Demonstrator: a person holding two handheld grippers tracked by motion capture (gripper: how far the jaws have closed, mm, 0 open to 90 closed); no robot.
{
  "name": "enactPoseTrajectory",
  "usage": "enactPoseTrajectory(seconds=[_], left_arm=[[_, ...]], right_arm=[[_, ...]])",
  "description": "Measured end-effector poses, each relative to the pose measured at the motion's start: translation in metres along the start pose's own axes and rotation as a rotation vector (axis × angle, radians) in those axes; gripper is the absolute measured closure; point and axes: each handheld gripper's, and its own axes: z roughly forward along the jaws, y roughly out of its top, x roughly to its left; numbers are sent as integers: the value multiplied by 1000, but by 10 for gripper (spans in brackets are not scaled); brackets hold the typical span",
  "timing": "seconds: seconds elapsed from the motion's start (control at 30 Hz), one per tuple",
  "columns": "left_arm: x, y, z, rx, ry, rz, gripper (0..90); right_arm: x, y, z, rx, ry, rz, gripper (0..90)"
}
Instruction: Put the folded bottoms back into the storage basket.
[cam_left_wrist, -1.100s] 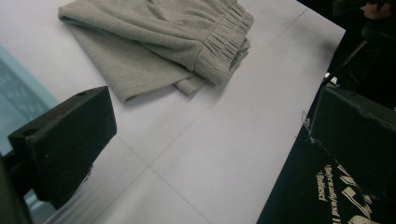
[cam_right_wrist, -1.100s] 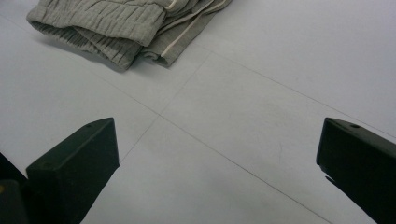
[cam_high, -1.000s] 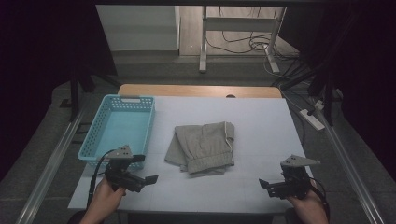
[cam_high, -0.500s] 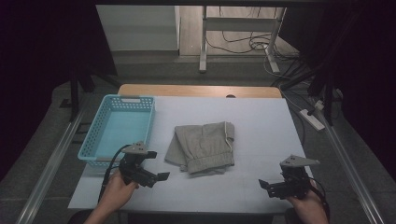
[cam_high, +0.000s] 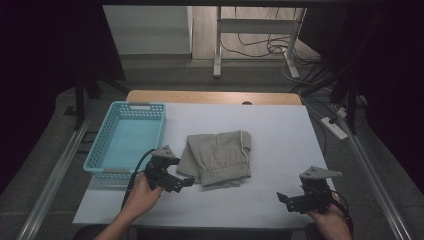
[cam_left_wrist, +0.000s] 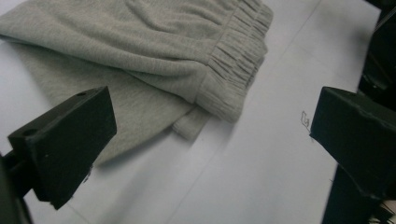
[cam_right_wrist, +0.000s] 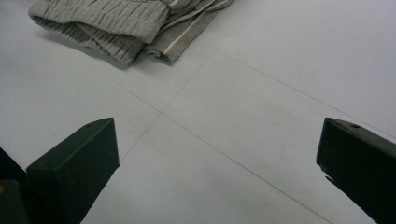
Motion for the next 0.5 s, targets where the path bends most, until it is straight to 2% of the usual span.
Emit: enactPoseTrajectory(seconds=[0.2,0.27,0.4,0.5], left_arm=[[0,11,21,61,29,21,0],[-1,16,32,83,51,28,0],[1,21,44,103,63,16,0],[6,27,63,136,77,-6,0]], right_arm=[[0,0,0,0,2,-3,0],[1,0,0,1,2,-5,0],[1,0,0,2,6,-7,0],[1,0,0,0,8,-9,0]])
